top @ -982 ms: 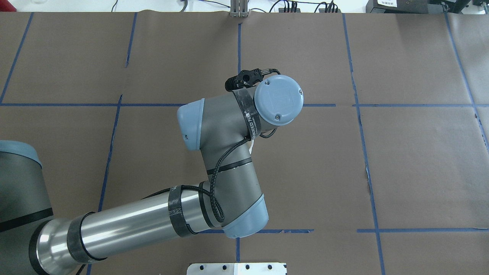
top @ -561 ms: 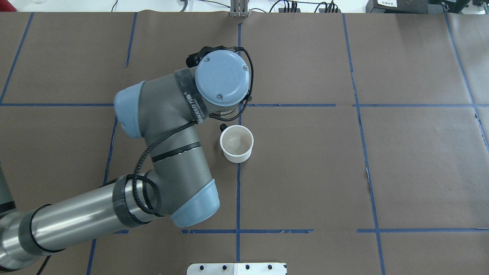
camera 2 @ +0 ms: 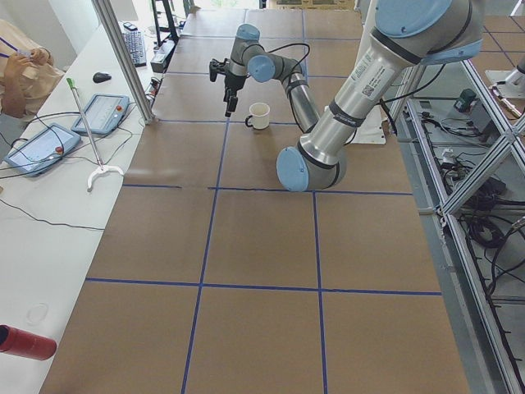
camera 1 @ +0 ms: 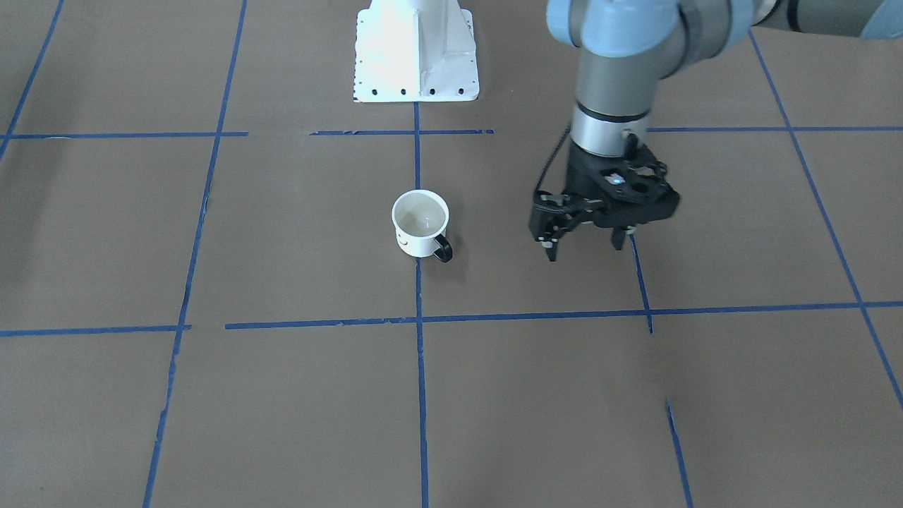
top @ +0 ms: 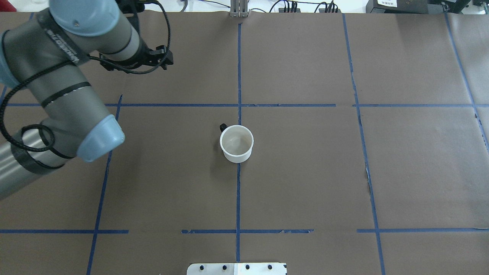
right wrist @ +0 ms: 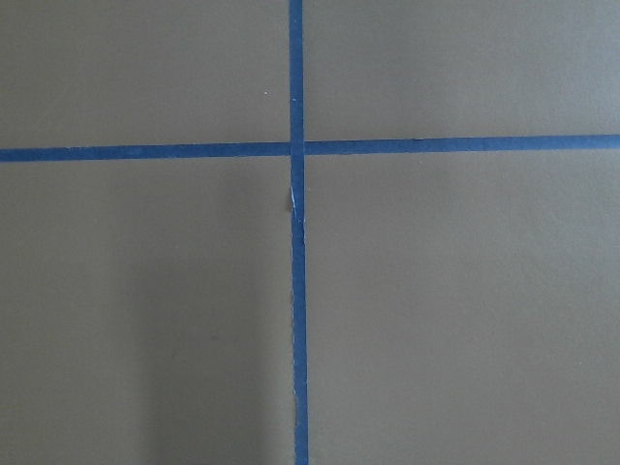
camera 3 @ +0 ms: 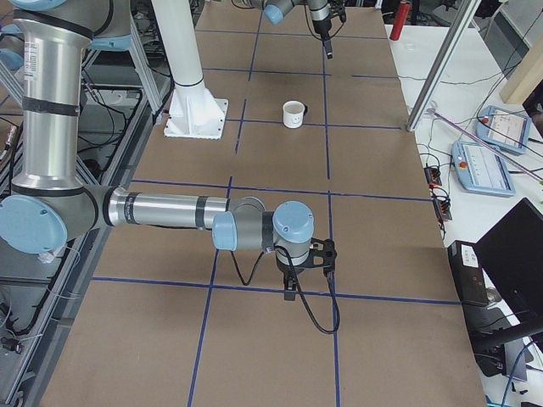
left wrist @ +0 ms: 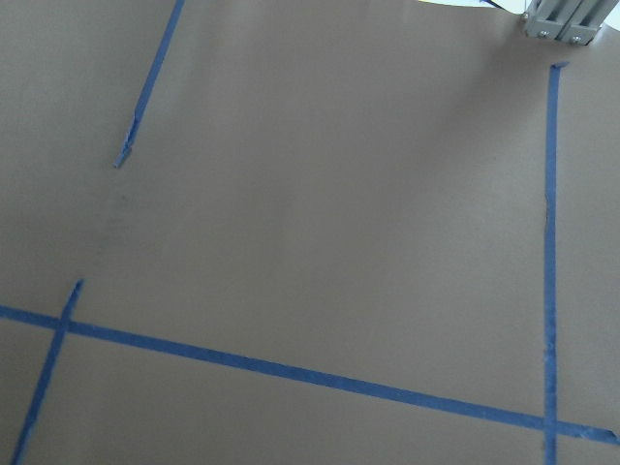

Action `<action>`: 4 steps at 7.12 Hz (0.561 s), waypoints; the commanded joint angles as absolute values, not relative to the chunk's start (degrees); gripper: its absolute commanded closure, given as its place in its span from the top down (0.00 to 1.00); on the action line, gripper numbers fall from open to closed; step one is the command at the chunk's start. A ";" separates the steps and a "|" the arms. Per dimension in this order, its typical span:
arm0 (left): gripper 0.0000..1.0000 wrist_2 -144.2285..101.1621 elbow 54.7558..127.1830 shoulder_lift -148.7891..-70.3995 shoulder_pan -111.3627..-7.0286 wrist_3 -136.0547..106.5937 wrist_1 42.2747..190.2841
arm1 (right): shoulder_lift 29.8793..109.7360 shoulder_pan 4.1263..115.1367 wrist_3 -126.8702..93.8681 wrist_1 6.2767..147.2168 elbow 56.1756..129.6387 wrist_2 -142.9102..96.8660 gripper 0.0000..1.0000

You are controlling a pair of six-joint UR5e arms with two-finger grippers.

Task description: Flip mug

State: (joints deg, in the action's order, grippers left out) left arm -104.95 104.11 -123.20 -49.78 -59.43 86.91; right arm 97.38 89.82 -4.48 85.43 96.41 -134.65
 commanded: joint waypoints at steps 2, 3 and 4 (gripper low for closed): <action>1.00 -113.62 103.11 -107.27 -67.26 -29.91 93.60 | 97.38 89.82 -4.57 85.43 96.42 -134.65 1.00; 1.00 -119.04 101.18 -103.40 -73.24 -18.14 93.69 | 97.38 89.82 -4.48 85.43 96.42 -134.65 1.00; 1.00 -121.44 98.38 -100.84 -79.57 -6.88 94.21 | 97.38 89.82 -4.57 85.43 96.42 -134.65 1.00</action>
